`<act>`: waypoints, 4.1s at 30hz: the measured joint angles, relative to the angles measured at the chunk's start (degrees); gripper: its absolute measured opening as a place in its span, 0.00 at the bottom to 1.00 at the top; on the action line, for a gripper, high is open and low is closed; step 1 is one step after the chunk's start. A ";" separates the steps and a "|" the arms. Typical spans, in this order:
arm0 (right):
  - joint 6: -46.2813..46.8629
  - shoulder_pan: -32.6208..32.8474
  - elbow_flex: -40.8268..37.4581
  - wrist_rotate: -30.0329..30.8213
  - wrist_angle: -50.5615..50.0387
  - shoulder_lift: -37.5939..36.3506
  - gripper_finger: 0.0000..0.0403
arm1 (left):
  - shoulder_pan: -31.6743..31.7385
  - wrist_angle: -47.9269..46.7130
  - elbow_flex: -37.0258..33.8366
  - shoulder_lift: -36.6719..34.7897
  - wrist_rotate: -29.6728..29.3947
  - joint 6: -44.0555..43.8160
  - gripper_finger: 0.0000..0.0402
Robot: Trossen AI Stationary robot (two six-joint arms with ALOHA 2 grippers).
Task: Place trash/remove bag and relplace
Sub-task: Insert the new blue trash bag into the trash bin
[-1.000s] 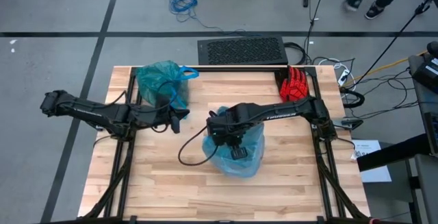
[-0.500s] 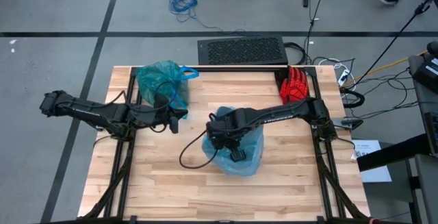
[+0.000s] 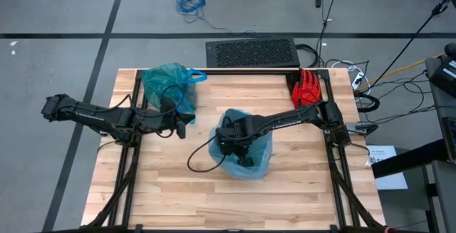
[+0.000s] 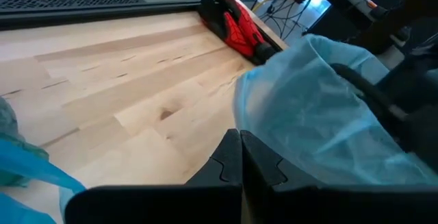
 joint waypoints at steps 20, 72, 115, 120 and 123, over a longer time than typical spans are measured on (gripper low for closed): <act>1.03 -2.49 7.58 -0.08 -5.15 -0.66 0.00 | 0.00 -2.69 0.00 0.02 0.63 -2.98 0.00; 19.38 -5.59 27.44 -0.26 -11.90 3.02 0.00 | 0.00 -7.27 -0.02 0.02 0.87 -2.97 0.00; 78.79 -4.88 33.29 11.77 -14.90 13.88 0.00 | 0.11 -14.88 -0.02 -18.05 12.72 -0.97 0.00; 77.45 -4.91 33.19 10.82 -17.47 11.68 0.00 | 0.11 -14.80 -0.02 -18.60 12.72 -0.96 0.00; 77.23 -4.66 33.24 10.38 -18.11 11.19 0.00 | 0.11 -14.80 -0.02 -18.58 12.72 -0.96 0.00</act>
